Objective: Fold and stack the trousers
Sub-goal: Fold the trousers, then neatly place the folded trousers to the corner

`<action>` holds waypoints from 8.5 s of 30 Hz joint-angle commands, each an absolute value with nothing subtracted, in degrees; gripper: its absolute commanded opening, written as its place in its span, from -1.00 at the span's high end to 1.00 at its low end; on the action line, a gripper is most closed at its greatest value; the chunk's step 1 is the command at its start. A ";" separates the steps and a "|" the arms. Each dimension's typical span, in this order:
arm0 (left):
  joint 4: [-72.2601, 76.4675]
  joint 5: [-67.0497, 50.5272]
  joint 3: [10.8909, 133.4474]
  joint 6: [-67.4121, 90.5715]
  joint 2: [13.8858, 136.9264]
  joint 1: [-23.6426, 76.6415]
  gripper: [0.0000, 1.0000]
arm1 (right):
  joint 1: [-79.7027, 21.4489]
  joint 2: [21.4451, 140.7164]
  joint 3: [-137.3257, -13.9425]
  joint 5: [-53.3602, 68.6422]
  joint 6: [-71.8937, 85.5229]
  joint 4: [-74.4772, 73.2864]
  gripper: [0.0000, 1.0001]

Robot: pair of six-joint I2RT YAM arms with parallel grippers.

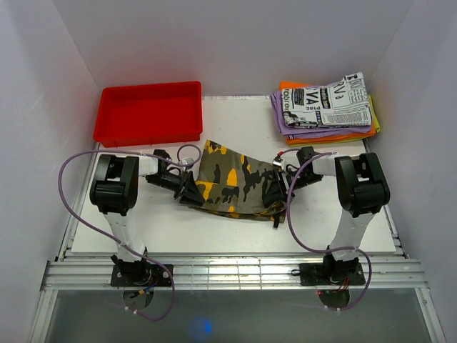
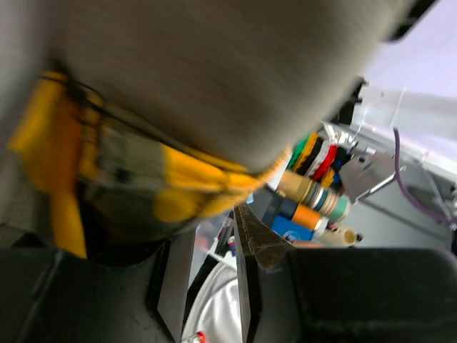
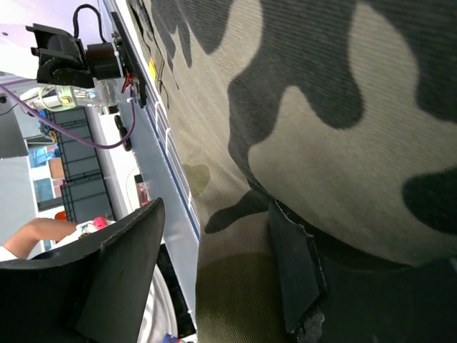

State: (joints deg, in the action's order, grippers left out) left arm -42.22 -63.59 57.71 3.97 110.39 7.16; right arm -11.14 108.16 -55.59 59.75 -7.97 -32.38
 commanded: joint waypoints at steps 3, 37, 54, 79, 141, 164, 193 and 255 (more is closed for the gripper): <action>-31.82 -46.93 56.08 8.88 115.40 4.48 0.21 | -9.41 112.14 -56.77 43.01 -10.72 -33.84 -0.32; -23.91 -54.47 80.61 10.79 92.62 5.01 -0.96 | -11.77 79.85 -61.00 49.90 1.55 -16.25 -0.88; -25.57 -60.65 62.14 21.98 103.09 10.99 0.00 | -12.48 86.48 -31.74 59.59 19.34 -8.26 -0.18; -14.08 -65.75 64.06 21.96 95.00 7.12 0.08 | -9.49 85.52 -59.50 57.31 8.12 -24.14 -0.08; -0.44 -1.40 60.12 -22.77 108.90 62.05 0.13 | 15.29 75.14 -40.96 43.95 13.09 -30.76 -0.80; -4.92 -20.30 65.47 -8.97 100.63 53.70 1.00 | 9.23 84.10 -31.99 48.69 24.96 -9.85 -0.80; -2.21 -13.81 61.53 -29.27 105.64 57.57 -0.58 | 7.91 87.01 -36.47 49.22 25.93 -10.46 -0.80; -11.94 -30.94 73.65 -6.51 106.10 45.27 0.14 | -1.85 97.91 -34.63 50.72 42.90 9.68 0.45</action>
